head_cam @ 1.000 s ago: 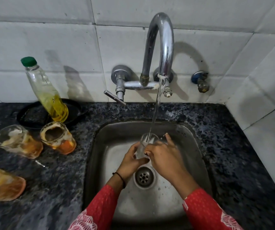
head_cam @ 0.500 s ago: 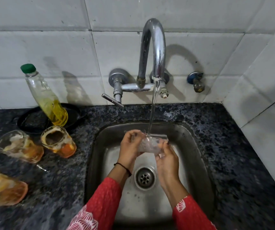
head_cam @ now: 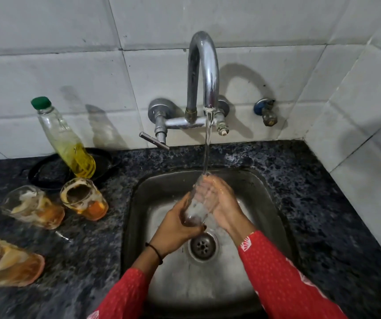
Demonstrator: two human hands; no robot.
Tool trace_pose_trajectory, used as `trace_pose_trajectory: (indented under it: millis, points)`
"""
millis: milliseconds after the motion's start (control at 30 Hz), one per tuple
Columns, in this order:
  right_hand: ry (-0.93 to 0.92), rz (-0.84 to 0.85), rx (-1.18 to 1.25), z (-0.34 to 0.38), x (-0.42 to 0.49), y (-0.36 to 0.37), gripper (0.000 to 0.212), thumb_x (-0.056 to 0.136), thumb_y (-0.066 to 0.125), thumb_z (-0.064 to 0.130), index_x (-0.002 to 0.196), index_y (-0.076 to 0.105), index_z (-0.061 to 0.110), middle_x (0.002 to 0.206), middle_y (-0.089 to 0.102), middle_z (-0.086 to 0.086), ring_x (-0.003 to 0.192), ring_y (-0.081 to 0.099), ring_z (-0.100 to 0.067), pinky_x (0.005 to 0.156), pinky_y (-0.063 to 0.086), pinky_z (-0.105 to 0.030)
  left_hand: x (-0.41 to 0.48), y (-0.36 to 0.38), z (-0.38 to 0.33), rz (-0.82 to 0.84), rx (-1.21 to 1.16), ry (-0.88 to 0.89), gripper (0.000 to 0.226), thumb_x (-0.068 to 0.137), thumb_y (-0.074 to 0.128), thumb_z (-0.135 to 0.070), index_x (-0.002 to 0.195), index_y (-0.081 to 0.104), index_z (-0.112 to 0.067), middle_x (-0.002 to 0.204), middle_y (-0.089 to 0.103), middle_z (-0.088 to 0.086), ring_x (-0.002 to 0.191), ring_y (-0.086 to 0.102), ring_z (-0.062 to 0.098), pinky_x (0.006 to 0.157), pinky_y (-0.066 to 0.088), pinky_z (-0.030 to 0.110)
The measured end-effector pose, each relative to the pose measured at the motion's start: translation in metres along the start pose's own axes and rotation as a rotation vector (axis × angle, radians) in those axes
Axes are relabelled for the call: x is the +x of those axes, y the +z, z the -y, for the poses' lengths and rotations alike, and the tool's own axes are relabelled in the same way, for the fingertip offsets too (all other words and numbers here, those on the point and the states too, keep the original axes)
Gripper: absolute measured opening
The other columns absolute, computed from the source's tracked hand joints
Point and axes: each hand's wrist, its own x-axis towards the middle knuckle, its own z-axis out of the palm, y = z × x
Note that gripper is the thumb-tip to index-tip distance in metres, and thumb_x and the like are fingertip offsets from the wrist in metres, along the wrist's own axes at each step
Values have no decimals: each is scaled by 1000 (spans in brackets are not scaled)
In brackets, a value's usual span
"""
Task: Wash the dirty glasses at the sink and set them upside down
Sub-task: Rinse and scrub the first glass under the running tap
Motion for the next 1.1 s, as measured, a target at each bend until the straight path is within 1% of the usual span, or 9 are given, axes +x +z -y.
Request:
trace_pose_trajectory:
  millis: [167,367,500,600,700,833,967,1033,1100]
  points:
    - [-182,65,-239,7,-6,22,27,83,64,-1,106,56,12,90,70,-5,80,67,-17,76,54,-31,8,10,2,-247,83,43,56,68,74,10,105,51,-25,101,64,-6,83,63,-9,71,48,8]
    - [-358,75,-569,-1,-8,7,57,67,83,8,112,50,18,100,65,-6,96,64,-18,79,55,-21,20,18,8,-205,-5,81,68,66,81,-1,123,46,-15,125,59,6,113,60,16,96,51,33]
    - [-484,-1,-650,4,-6,4,54,66,82,2,105,51,23,94,65,-2,85,64,-12,71,52,-15,22,3,-4,-128,-111,48,82,76,61,7,143,23,-22,143,39,1,130,43,16,90,50,23]
    - [-564,-66,-679,10,-7,9,56,64,85,9,107,51,21,92,66,2,83,64,-10,74,51,-17,35,-16,-44,-352,-271,102,83,86,46,2,151,-1,-21,155,18,-2,143,20,14,102,39,23]
    - [-578,-60,-788,20,-11,20,53,64,84,18,103,50,28,89,64,11,83,63,-1,72,47,-14,55,-33,-88,-582,-97,249,60,98,40,-7,151,12,-12,156,24,3,143,24,16,117,23,31]
    - [-609,-109,-787,30,-18,32,53,64,84,24,106,51,25,90,64,11,84,63,-3,73,50,-19,63,-33,-110,-712,348,431,36,99,44,-14,134,47,-8,123,57,1,110,53,13,85,38,14]
    - [-563,-106,-765,38,-27,38,55,66,84,26,111,53,20,93,63,6,85,62,-4,69,47,-15,65,-50,-115,-773,523,430,20,91,55,-8,107,68,-9,85,72,11,75,64,19,68,51,30]
    - [-487,-104,-664,36,-37,38,47,68,83,27,107,58,15,89,66,2,79,64,-9,67,49,-17,59,-52,-117,-768,488,421,20,88,59,-5,101,71,-12,77,71,4,69,60,10,63,49,25]
    - [-359,-140,-485,30,-49,35,32,71,80,30,96,67,14,85,70,-3,77,65,-16,65,51,-25,49,-47,-98,-752,468,301,29,88,56,0,113,69,-9,87,70,2,71,59,1,59,45,10]
